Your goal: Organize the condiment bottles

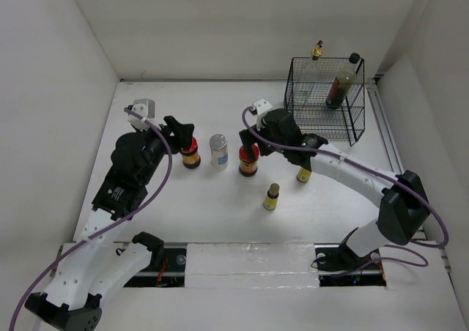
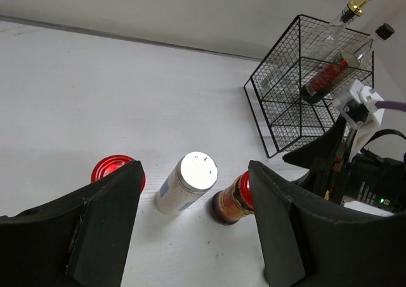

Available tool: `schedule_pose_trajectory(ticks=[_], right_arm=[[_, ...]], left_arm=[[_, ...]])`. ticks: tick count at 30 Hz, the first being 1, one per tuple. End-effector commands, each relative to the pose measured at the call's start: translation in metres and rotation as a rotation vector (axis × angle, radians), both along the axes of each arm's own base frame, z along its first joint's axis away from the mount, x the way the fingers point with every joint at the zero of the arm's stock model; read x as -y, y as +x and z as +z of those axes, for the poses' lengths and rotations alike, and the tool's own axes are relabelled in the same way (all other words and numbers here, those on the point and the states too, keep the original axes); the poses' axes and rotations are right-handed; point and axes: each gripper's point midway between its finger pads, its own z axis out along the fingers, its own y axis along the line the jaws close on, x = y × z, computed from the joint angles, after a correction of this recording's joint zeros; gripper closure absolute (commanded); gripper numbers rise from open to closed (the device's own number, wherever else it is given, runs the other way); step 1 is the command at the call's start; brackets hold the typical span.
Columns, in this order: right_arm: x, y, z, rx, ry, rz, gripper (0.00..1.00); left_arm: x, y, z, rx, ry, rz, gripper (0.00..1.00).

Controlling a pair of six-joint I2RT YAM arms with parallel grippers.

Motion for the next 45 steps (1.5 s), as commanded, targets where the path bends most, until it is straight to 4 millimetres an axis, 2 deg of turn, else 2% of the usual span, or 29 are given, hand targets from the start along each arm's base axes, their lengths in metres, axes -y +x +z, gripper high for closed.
schedule_pose_trajectory(ticks=[1, 3, 10, 12, 14, 17, 19, 20, 21, 23, 25, 27, 28, 29, 30, 31, 34, 35, 36, 37, 39, 40, 41, 42, 45], right_arm=[[0.001, -0.017, -0.001, -0.008, -0.045, 0.015, 0.0], [-0.004, -0.023, -0.009, -0.025, -0.054, 0.036, 0.0], [-0.012, -0.014, -0.034, -0.052, -0.073, 0.026, 0.0], [-0.012, -0.008, -0.034, -0.035, -0.068, 0.0, 0.03], [-0.017, 0.0, -0.025, -0.004, -0.028, 0.0, 0.07], [-0.022, 0.003, -0.028, -0.009, -0.025, 0.008, 0.19], [-0.025, 0.007, -0.017, 0.022, 0.004, 0.007, 0.28], [-0.026, 0.003, -0.019, 0.022, 0.016, 0.021, 0.34], [-0.027, 0.004, -0.006, 0.051, 0.044, 0.021, 0.38], [-0.024, 0.007, 0.007, 0.084, 0.06, 0.003, 0.48], [-0.018, 0.006, 0.031, 0.13, 0.089, -0.016, 0.51], [-0.009, 0.007, 0.058, 0.186, 0.116, -0.057, 0.52], [0.0, 0.009, 0.09, 0.255, 0.158, -0.08, 0.52], [0.008, 0.012, 0.105, 0.29, 0.181, -0.107, 0.52], [0.025, 0.02, 0.12, 0.337, 0.19, -0.153, 0.52], [0.037, 0.022, 0.15, 0.392, 0.237, -0.179, 0.52], [0.077, 0.043, 0.184, 0.474, 0.268, -0.27, 0.52], [0.09, 0.047, 0.202, 0.518, 0.294, -0.3, 0.52], [0.099, 0.052, 0.209, 0.536, 0.302, -0.316, 0.52], [0.12, 0.066, 0.208, 0.536, 0.295, -0.366, 0.52], [0.134, 0.084, 0.212, 0.542, 0.3, -0.391, 0.52], [0.149, 0.095, 0.212, 0.544, 0.29, -0.417, 0.52], [0.157, 0.101, 0.221, 0.562, 0.294, -0.436, 0.52], [0.16, 0.112, 0.215, 0.55, 0.283, -0.446, 0.52], [0.18, 0.136, 0.222, 0.562, 0.279, -0.47, 0.52]], left_arm=[[0.003, 0.002, 0.008, 0.024, -0.019, -0.005, 0.37], [0.004, 0.001, 0.005, 0.015, -0.016, -0.016, 0.37], [0.006, 0.001, 0.008, 0.026, -0.022, -0.025, 0.37], [0.006, 0.001, 0.008, 0.026, -0.022, -0.025, 0.37], [0.006, 0.001, 0.008, 0.026, -0.022, -0.025, 0.37], [0.008, 0.0, 0.008, 0.026, -0.023, -0.037, 0.37], [0.008, 0.0, 0.008, 0.026, -0.023, -0.037, 0.37], [0.008, 0.0, 0.008, 0.026, -0.023, -0.037, 0.37], [0.008, 0.0, 0.008, 0.026, -0.023, -0.037, 0.37], [0.008, -0.003, 0.011, 0.034, -0.027, -0.046, 0.37], [0.008, -0.003, 0.011, 0.034, -0.027, -0.046, 0.37], [0.009, -0.001, 0.008, 0.025, -0.024, -0.046, 0.37], [0.011, -0.002, 0.008, 0.025, -0.025, -0.058, 0.37], [0.011, -0.002, 0.008, 0.025, -0.025, -0.058, 0.37], [0.012, -0.001, 0.011, 0.033, -0.028, -0.059, 0.37], [0.012, -0.001, 0.011, 0.033, -0.028, -0.059, 0.37], [0.012, -0.001, 0.011, 0.033, -0.028, -0.059, 0.37], [0.011, -0.003, 0.013, 0.042, -0.032, -0.059, 0.37], [0.011, -0.003, 0.009, 0.033, -0.028, -0.059, 0.37], [0.011, -0.003, 0.009, 0.033, -0.028, -0.059, 0.37], [0.011, -0.003, 0.009, 0.033, -0.028, -0.059, 0.37], [0.012, -0.004, 0.009, 0.033, -0.029, -0.068, 0.37], [0.011, -0.005, 0.011, 0.041, -0.033, -0.068, 0.37], [0.011, -0.005, 0.011, 0.041, -0.033, -0.068, 0.37], [0.011, -0.005, 0.011, 0.041, -0.033, -0.068, 0.37]])
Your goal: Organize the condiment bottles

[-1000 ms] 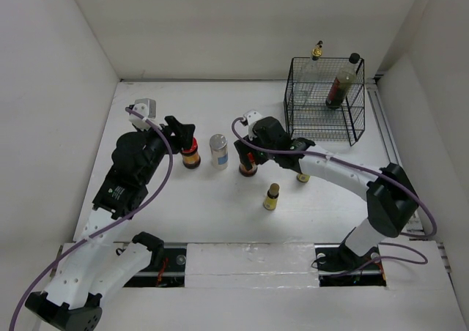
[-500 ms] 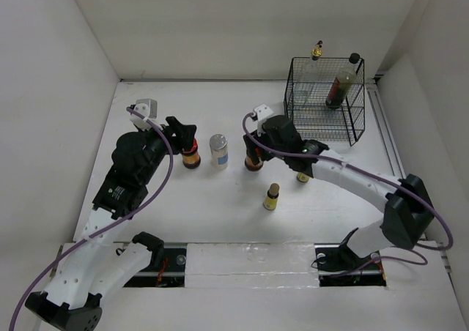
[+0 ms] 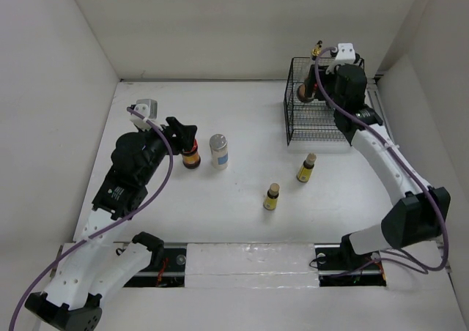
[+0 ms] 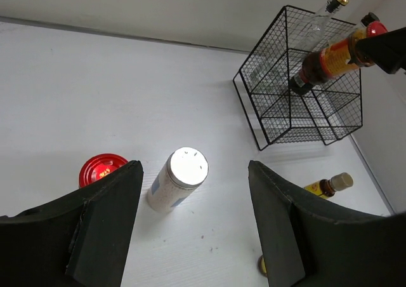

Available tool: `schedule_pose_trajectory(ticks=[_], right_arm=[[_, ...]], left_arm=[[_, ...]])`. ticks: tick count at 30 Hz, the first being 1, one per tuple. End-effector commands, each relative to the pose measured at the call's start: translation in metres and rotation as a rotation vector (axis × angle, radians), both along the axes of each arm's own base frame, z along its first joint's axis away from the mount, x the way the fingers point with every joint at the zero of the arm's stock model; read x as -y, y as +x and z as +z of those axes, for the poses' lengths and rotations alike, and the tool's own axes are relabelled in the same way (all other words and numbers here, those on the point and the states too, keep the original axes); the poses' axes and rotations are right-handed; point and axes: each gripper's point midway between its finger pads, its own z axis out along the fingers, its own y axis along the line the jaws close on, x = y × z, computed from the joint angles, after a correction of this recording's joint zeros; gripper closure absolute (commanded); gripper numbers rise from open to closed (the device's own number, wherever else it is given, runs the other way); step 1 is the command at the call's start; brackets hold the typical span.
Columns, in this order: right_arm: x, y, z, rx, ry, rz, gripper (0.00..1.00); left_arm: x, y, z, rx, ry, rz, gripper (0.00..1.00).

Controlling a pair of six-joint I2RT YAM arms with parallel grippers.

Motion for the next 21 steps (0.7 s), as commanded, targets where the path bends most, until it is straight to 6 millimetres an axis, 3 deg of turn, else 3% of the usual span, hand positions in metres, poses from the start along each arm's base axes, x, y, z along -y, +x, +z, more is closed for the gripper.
schedule_pose_trajectory(ticks=[1, 3, 12, 17, 21], right_arm=[[0.0, 0.023, 0.074, 0.207, 0.061, 0.041, 0.52], [0.009, 0.032, 0.081, 0.217, 0.061, 0.036, 0.52], [0.011, 0.06, 0.058, 0.167, 0.043, 0.04, 0.53], [0.013, 0.068, 0.025, 0.077, 0.027, 0.019, 0.53], [0.012, 0.073, -0.014, -0.005, 0.013, 0.019, 0.53]], left_arm=[[0.004, -0.003, 0.012, 0.046, -0.031, -0.024, 0.37], [0.004, -0.003, 0.012, 0.046, -0.031, -0.024, 0.37], [0.004, -0.003, 0.012, 0.046, -0.031, -0.024, 0.37], [0.004, -0.003, 0.012, 0.046, -0.031, -0.024, 0.37], [0.004, -0.003, 0.012, 0.046, -0.031, -0.024, 0.37]])
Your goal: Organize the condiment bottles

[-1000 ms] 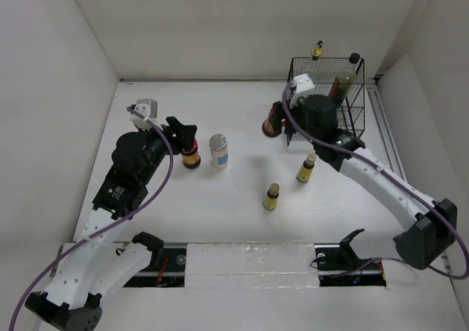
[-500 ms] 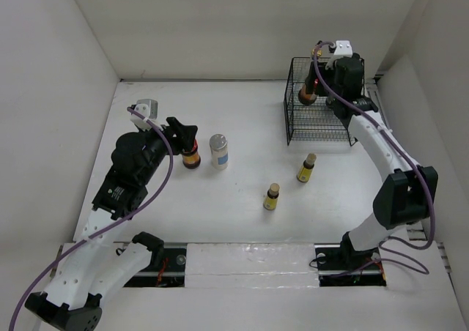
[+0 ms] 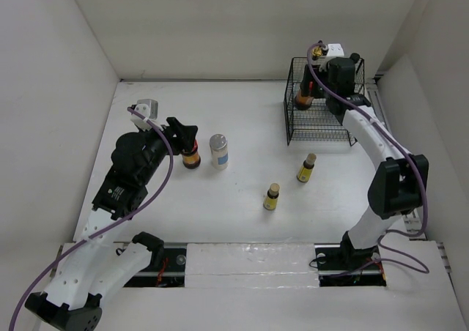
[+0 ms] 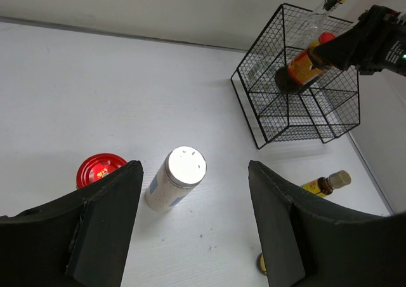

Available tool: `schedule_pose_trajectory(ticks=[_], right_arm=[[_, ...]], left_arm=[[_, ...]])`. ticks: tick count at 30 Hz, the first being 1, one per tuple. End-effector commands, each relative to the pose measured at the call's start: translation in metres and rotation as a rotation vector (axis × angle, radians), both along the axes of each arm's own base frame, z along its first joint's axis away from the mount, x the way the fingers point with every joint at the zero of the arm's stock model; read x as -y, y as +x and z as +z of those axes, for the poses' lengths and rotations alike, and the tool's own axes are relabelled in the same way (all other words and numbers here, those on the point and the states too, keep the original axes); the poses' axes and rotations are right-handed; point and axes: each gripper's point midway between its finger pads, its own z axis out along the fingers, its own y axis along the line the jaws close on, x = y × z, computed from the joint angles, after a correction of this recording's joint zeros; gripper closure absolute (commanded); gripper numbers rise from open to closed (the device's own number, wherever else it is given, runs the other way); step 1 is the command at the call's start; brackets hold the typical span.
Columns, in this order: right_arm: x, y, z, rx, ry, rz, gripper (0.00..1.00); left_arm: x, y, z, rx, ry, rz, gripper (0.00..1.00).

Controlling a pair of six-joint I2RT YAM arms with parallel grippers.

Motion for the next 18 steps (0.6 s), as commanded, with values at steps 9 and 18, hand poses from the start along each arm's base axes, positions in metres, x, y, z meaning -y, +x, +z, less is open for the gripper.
schedule_pose_trajectory(ticks=[9, 18], right_arm=[[0.0, 0.027, -0.007, 0.049, 0.009, -0.024, 0.5], [0.005, 0.031, -0.038, -0.01, -0.005, -0.082, 0.19]], left_arm=[[0.003, 0.0, 0.009, 0.036, -0.025, -0.012, 0.37], [0.004, 0.002, 0.007, 0.031, -0.013, -0.013, 0.37]])
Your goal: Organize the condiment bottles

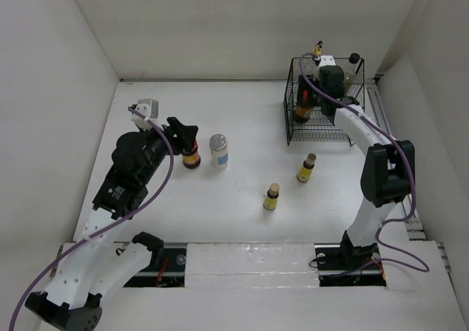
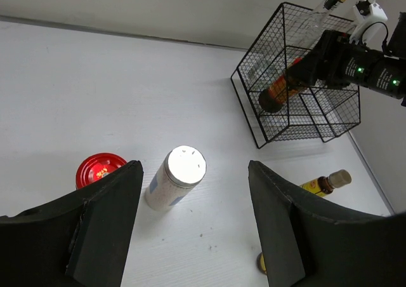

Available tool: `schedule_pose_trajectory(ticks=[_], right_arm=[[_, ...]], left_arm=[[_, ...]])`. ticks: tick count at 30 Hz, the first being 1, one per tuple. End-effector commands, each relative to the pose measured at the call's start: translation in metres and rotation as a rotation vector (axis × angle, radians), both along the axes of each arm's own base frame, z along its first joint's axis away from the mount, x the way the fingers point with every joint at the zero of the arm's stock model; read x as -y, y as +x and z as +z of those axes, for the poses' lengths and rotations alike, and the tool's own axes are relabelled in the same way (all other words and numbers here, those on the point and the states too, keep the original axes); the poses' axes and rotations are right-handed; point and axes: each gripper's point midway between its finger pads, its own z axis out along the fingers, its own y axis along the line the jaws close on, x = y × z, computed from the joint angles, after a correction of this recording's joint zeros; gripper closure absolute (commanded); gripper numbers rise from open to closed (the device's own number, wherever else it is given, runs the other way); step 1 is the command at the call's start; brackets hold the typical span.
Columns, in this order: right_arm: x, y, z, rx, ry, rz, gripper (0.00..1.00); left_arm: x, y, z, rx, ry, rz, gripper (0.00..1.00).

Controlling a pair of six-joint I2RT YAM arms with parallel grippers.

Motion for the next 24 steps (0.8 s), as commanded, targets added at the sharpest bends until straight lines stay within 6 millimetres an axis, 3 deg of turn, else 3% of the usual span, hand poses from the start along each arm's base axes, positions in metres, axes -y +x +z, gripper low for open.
schedule_pose_trajectory(ticks=[1, 3, 7, 11, 12, 13, 14, 15, 16, 18, 19, 21, 22, 23, 24], right_arm=[[0.0, 0.017, 0.044, 0.158, 0.027, -0.033, 0.15], [0.0, 0.015, 0.05, 0.168, 0.029, -0.033, 0.08], [0.003, 0.003, 0.089, 0.242, 0.034, -0.05, 0.03], [-0.009, -0.025, 0.13, 0.328, 0.039, -0.031, 0.09], [-0.024, -0.033, 0.138, 0.352, 0.051, 0.001, 0.17], [-0.037, -0.042, 0.132, 0.352, 0.063, 0.046, 0.44], [-0.051, -0.052, 0.152, 0.416, 0.085, 0.098, 0.6], [-0.076, -0.061, 0.154, 0.426, 0.117, 0.198, 0.72], [-0.113, -0.076, 0.149, 0.419, 0.142, 0.302, 0.84], [-0.161, -0.097, 0.132, 0.391, 0.151, 0.449, 0.87], [-0.204, -0.122, 0.127, 0.377, 0.163, 0.576, 0.87], [-0.239, -0.143, 0.099, 0.326, 0.141, 0.667, 0.68], [-0.25, -0.151, 0.095, 0.318, 0.137, 0.68, 0.53], [-0.269, -0.168, 0.084, 0.295, 0.137, 0.731, 0.24], [-0.277, -0.173, 0.077, 0.279, 0.134, 0.75, 0.14]], left_arm=[[0.003, 0.001, 0.008, 0.035, -0.015, -0.011, 0.37], [0.003, 0.001, 0.008, 0.035, -0.015, -0.011, 0.37], [-0.002, 0.001, 0.01, 0.044, -0.017, 0.012, 0.37], [-0.007, 0.001, 0.011, 0.046, -0.015, 0.04, 0.37], [-0.011, 0.0, 0.014, 0.052, -0.028, 0.062, 0.38], [-0.013, 0.001, 0.011, 0.043, -0.022, 0.074, 0.38], [-0.015, 0.001, 0.011, 0.04, -0.03, 0.087, 0.38], [-0.02, 0.002, 0.013, 0.041, -0.028, 0.113, 0.38], [-0.022, 0.003, 0.014, 0.039, -0.037, 0.128, 0.4], [-0.026, 0.002, 0.014, 0.04, -0.035, 0.151, 0.41], [-0.03, 0.003, 0.014, 0.041, -0.033, 0.174, 0.41], [-0.032, 0.003, 0.012, 0.031, -0.036, 0.185, 0.41], [-0.032, 0.003, 0.012, 0.031, -0.036, 0.185, 0.41], [-0.032, 0.003, 0.012, 0.031, -0.036, 0.185, 0.41], [-0.032, 0.003, 0.012, 0.031, -0.036, 0.185, 0.41]])
